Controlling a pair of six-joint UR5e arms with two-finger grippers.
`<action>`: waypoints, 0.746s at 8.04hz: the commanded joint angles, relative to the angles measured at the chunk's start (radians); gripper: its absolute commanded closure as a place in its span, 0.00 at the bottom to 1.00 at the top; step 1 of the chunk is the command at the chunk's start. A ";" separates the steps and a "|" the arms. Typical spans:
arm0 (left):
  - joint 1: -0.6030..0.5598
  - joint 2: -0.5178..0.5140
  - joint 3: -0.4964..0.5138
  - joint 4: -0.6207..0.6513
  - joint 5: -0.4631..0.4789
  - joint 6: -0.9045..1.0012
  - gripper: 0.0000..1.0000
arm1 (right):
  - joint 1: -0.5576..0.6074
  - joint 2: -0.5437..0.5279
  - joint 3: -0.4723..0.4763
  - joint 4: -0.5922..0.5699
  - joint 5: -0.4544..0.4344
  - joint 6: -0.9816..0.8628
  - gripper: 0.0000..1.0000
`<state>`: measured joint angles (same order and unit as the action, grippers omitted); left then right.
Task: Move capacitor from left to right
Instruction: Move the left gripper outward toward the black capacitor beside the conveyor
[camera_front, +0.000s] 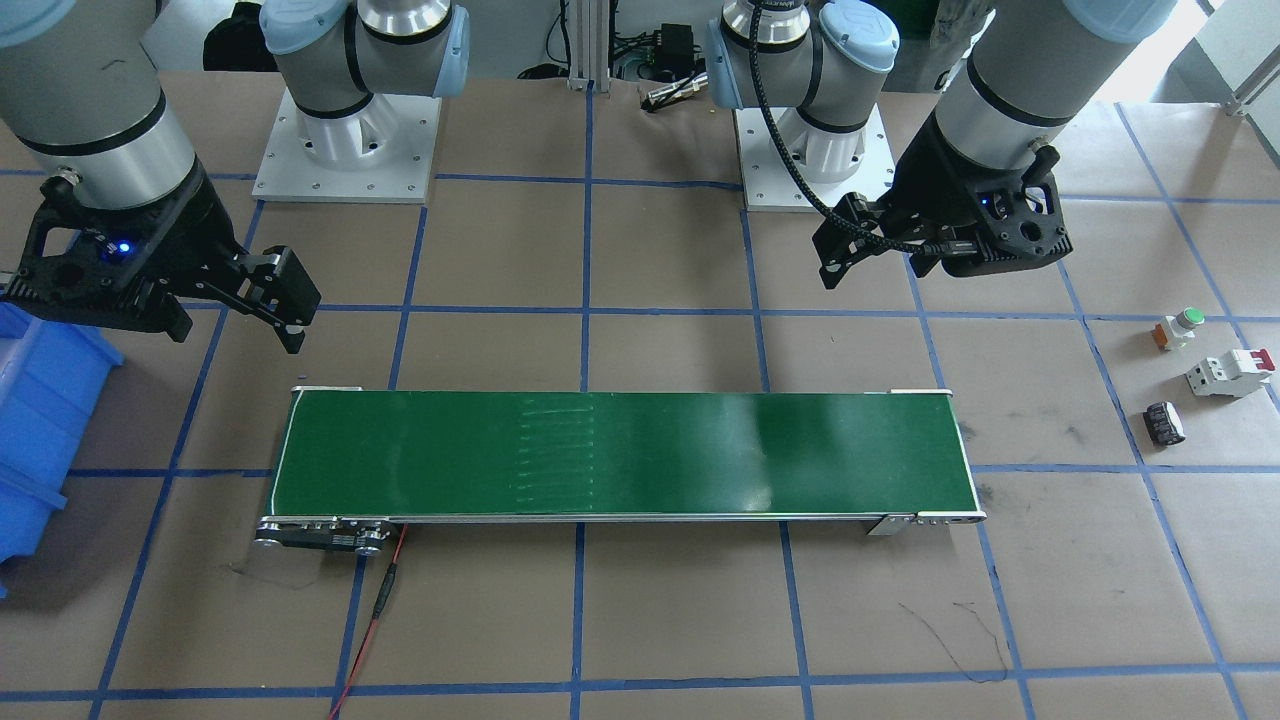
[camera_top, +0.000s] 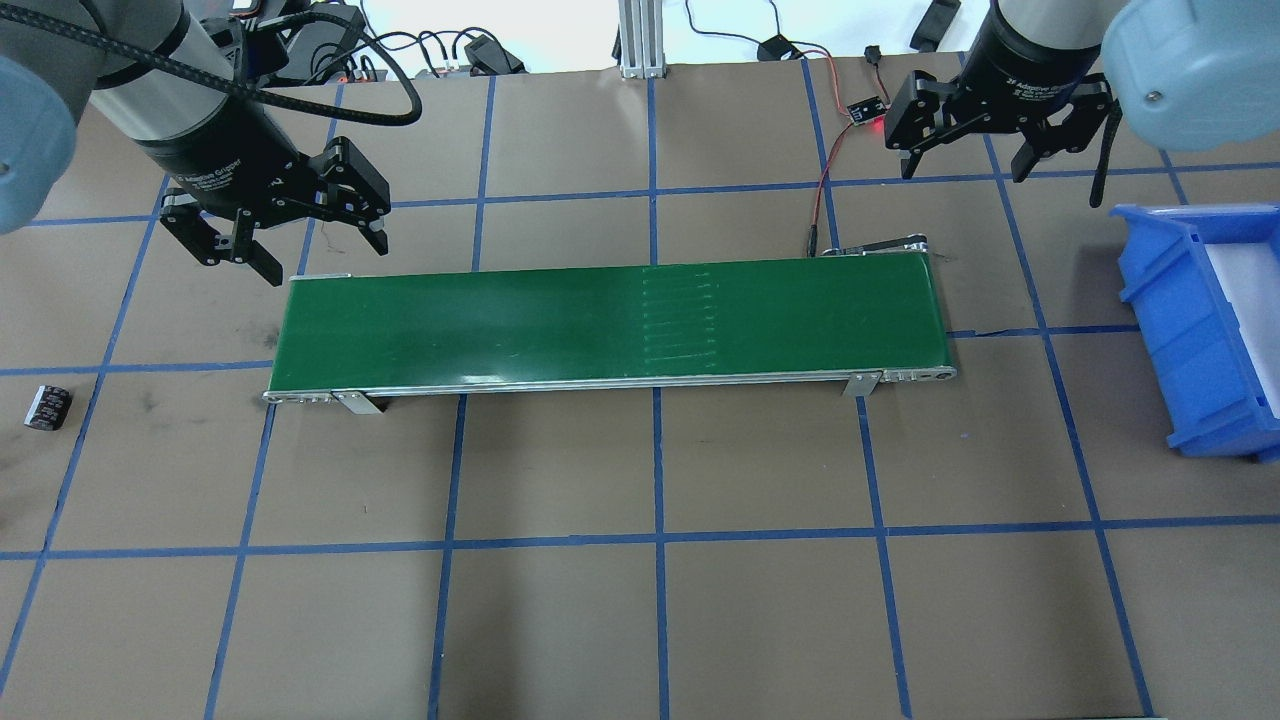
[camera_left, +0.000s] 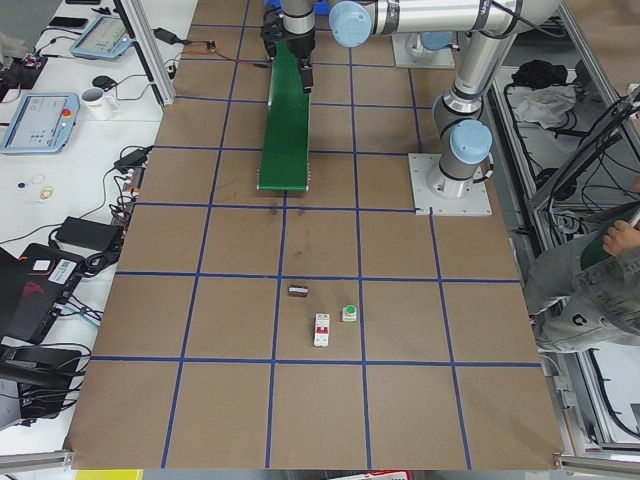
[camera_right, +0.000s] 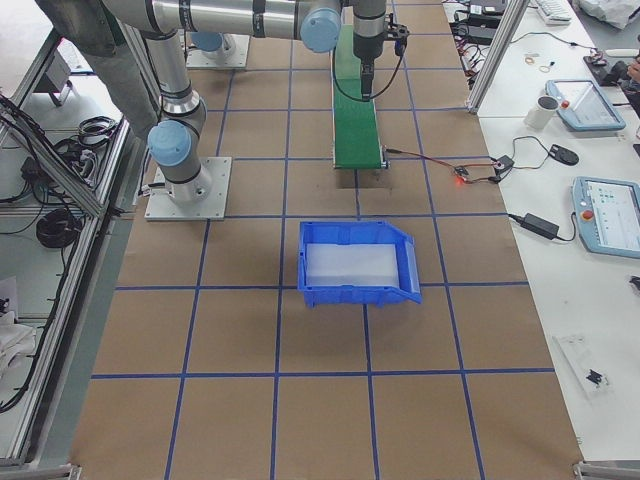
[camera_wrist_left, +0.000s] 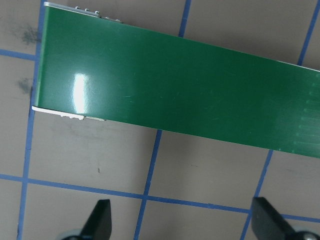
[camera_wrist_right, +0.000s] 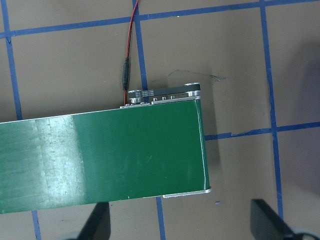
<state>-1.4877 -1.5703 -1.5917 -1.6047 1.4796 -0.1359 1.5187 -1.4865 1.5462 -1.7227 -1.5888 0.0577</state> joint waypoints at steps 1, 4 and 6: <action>0.003 0.000 0.001 0.000 -0.028 0.004 0.00 | 0.002 0.002 0.005 -0.006 0.012 0.010 0.00; 0.004 -0.005 0.001 0.000 -0.027 0.015 0.00 | 0.014 0.003 0.006 -0.008 0.000 0.013 0.00; 0.007 -0.005 0.002 0.002 -0.001 0.016 0.00 | 0.014 0.000 0.006 -0.011 0.000 0.008 0.00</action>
<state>-1.4826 -1.5744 -1.5907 -1.6045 1.4544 -0.1220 1.5312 -1.4835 1.5523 -1.7303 -1.5871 0.0707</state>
